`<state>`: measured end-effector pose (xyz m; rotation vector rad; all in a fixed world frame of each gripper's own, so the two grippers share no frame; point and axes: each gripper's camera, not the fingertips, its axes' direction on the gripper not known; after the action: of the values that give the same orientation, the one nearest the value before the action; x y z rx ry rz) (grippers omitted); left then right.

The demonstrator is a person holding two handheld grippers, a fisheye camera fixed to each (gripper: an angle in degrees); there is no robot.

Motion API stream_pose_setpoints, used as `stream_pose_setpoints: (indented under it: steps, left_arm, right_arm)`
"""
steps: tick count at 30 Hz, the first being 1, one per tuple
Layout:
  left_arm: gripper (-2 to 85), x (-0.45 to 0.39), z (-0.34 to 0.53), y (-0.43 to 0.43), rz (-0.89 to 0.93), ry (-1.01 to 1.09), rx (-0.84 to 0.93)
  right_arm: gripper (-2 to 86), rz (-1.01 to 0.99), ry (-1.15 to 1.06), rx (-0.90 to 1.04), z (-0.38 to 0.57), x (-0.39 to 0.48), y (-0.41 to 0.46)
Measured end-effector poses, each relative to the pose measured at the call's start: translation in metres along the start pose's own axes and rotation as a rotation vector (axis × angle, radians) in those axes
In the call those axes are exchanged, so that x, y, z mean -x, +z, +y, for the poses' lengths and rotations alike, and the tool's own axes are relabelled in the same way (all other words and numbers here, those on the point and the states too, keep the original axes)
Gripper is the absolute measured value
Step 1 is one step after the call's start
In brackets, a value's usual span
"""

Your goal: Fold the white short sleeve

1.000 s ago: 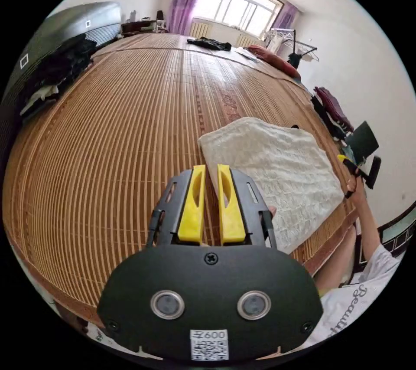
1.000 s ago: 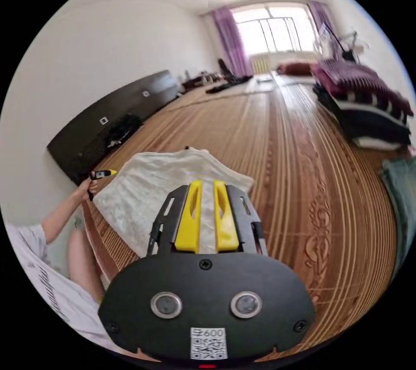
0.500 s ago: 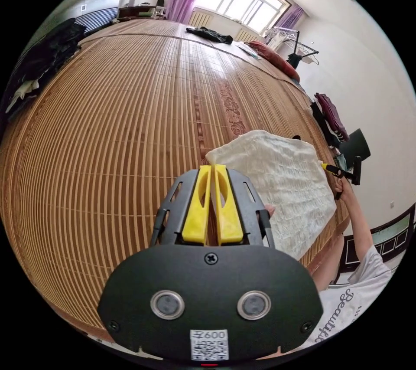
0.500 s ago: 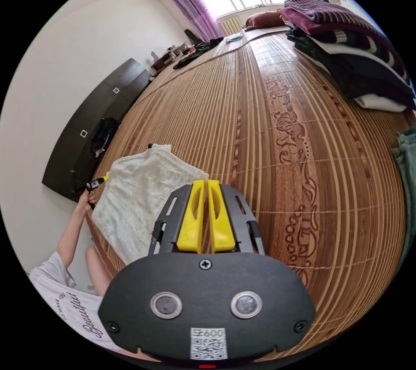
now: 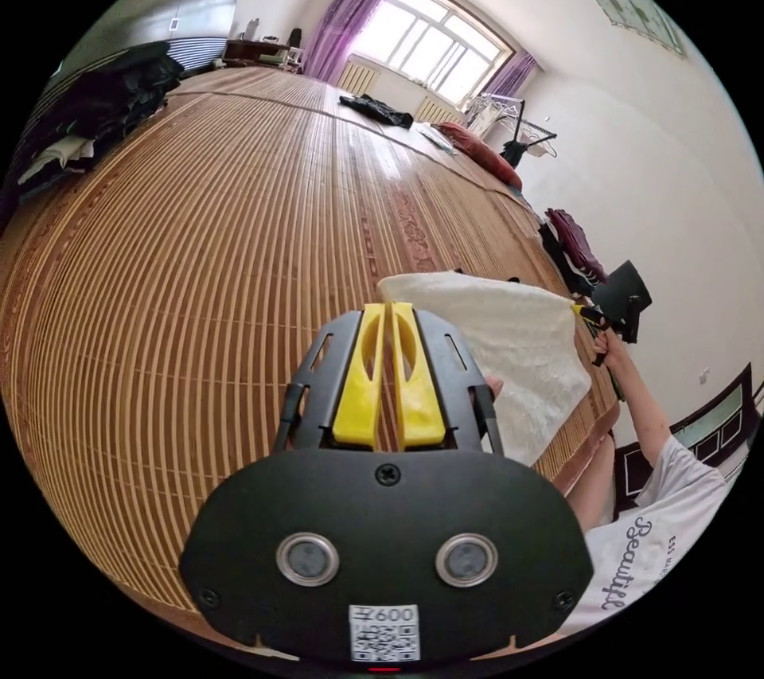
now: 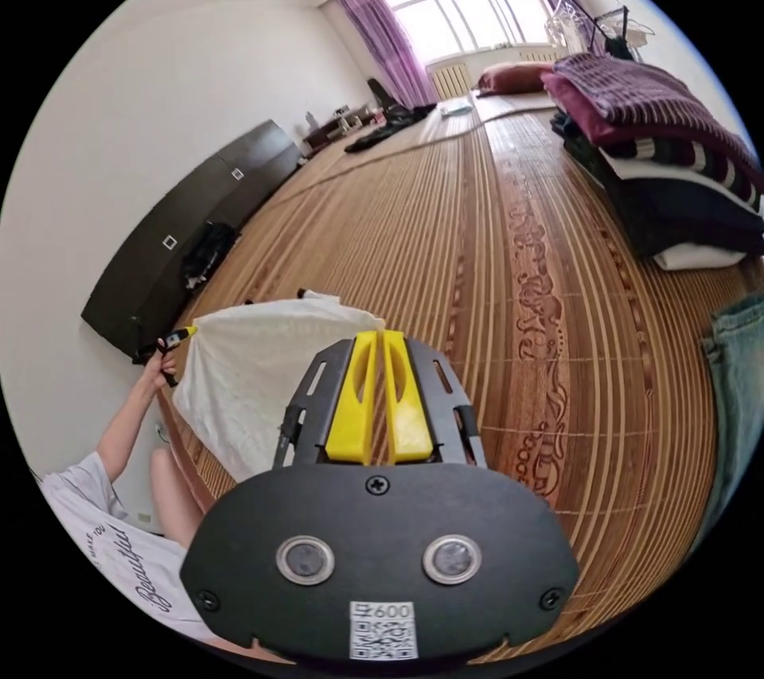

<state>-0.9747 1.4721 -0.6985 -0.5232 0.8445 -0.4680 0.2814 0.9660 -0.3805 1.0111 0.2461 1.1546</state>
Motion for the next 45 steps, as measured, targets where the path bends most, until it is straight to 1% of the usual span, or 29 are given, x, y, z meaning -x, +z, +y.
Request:
stream_pose_setpoints:
  steps: [4, 9, 13, 15, 17, 19, 20, 21, 22, 23, 24, 25, 27, 29, 30, 31, 32, 33, 34, 35, 36, 37, 38, 39, 40, 42, 43, 44, 45]
  left_arm:
    - [3.6, 0.033, 0.011, 0.024, 0.045, -0.092, 0.058]
    - [6.9, 0.061, 0.014, 0.02, 0.087, -0.134, -0.011]
    - [5.5, 0.046, 0.0, 0.027, 0.031, -0.014, -0.028]
    - [3.4, 0.027, -0.014, 0.05, 0.024, 0.107, 0.016]
    - [2.4, 0.013, -0.022, 0.073, 0.042, 0.186, 0.048]
    - [1.5, 0.006, -0.027, 0.099, 0.032, 0.194, 0.066]
    - [1.1, 0.009, -0.027, 0.119, 0.0, 0.148, 0.088]
    - [0.8, 0.014, -0.024, 0.143, -0.088, 0.099, 0.14]
    - [0.7, 0.016, -0.02, 0.155, -0.152, 0.102, 0.17]
    - [0.5, 0.013, -0.009, 0.169, -0.206, 0.158, 0.151]
    - [0.4, 0.01, -0.003, 0.174, -0.279, 0.151, 0.126]
    - [0.3, 0.006, 0.001, 0.177, -0.334, 0.152, 0.112]
    - [0.3, -0.004, 0.018, 0.195, -0.558, 0.155, 0.071]
    - [0.3, -0.005, 0.026, 0.21, -0.62, 0.164, 0.074]
    - [0.3, -0.003, 0.031, 0.213, -0.58, 0.2, 0.07]
    - [0.3, -0.003, 0.034, 0.211, -0.573, 0.22, 0.052]
    - [0.3, -0.008, 0.048, 0.197, -0.657, 0.255, -0.036]
    - [0.4, -0.02, 0.071, 0.18, -0.774, 0.331, -0.162]
    - [0.4, -0.027, 0.085, 0.171, -0.816, 0.384, -0.228]
    - [0.4, -0.042, 0.121, 0.154, -0.866, 0.521, -0.375]
    - [0.5, -0.053, 0.162, 0.141, -0.864, 0.657, -0.519]
    - [0.5, -0.056, 0.182, 0.136, -0.852, 0.701, -0.577]
    - [0.5, -0.061, 0.214, 0.128, -0.798, 0.75, -0.629]
    - [0.5, -0.064, 0.238, 0.125, -0.676, 0.779, -0.618]
    - [0.5, -0.065, 0.246, 0.125, -0.608, 0.788, -0.601]
    - [0.5, -0.065, 0.258, 0.147, -0.392, 0.724, -0.414]
    - [0.5, -0.062, 0.257, 0.159, -0.387, 0.697, -0.34]
    - [0.6, -0.05, 0.252, 0.196, -0.451, 0.664, -0.136]
    - [0.7, -0.026, 0.248, 0.243, -0.504, 0.628, 0.141]
  right_arm:
    - [-0.7, 0.084, 0.016, 0.051, 0.011, -0.004, 0.037]
    - [0.8, 0.143, 0.021, 0.007, 0.02, -0.006, 0.049]
    - [1.0, 0.215, -0.037, -0.113, 0.019, 0.006, 0.052]
    - [0.0, 0.186, -0.1, -0.135, 0.015, 0.015, 0.063]
    - [-0.6, 0.098, -0.176, -0.112, 0.008, 0.026, 0.092]
    - [-0.7, 0.087, -0.212, -0.097, 0.007, 0.033, 0.118]
    - [-0.8, 0.152, -0.25, -0.056, 0.009, 0.036, 0.143]
    - [-0.8, 0.208, -0.262, -0.021, 0.011, 0.035, 0.159]
    - [-0.8, 0.319, -0.305, 0.107, 0.019, 0.028, 0.199]
    - [-0.8, 0.37, -0.361, 0.031, 0.026, 0.03, 0.204]
    - [-0.8, 0.444, -0.349, 0.019, 0.027, 0.029, 0.209]
    - [-0.8, 0.608, -0.353, 0.02, 0.033, 0.026, 0.227]
    - [-0.8, 0.71, -0.418, 0.004, 0.045, 0.029, 0.249]
    - [-0.8, 0.859, -0.469, -0.037, 0.058, 0.028, 0.271]
    - [-0.8, 0.898, -0.468, -0.085, 0.064, 0.026, 0.27]
    - [-0.8, 0.948, -0.438, -0.245, 0.078, 0.021, 0.254]
    - [-0.8, 0.929, -0.397, -0.423, 0.095, 0.015, 0.229]
    - [-0.8, 0.896, -0.393, -0.487, 0.104, 0.013, 0.216]
    - [-0.8, 0.793, -0.431, -0.551, 0.122, 0.008, 0.194]
    - [-0.8, 0.662, -0.516, -0.543, 0.139, 0.003, 0.177]
    - [-0.8, 0.601, -0.564, -0.523, 0.148, 0.002, 0.17]
    - [-0.8, 0.493, -0.626, -0.481, 0.164, 0.001, 0.159]
    - [-0.8, 0.395, -0.607, -0.452, 0.175, -0.002, 0.155]
    - [-0.8, 0.345, -0.574, -0.428, 0.179, -0.005, 0.155]
    - [-0.8, 0.253, -0.495, -0.354, 0.183, -0.013, 0.164]
    - [-0.8, 0.213, -0.347, -0.21, 0.181, -0.035, 0.194]
    - [-0.8, 0.23, -0.308, -0.115, 0.181, -0.054, 0.219]
    - [-0.8, 0.272, -0.298, -0.008, 0.176, -0.073, 0.242]
    - [-0.8, 0.262, -0.295, 0.012, 0.171, -0.081, 0.247]
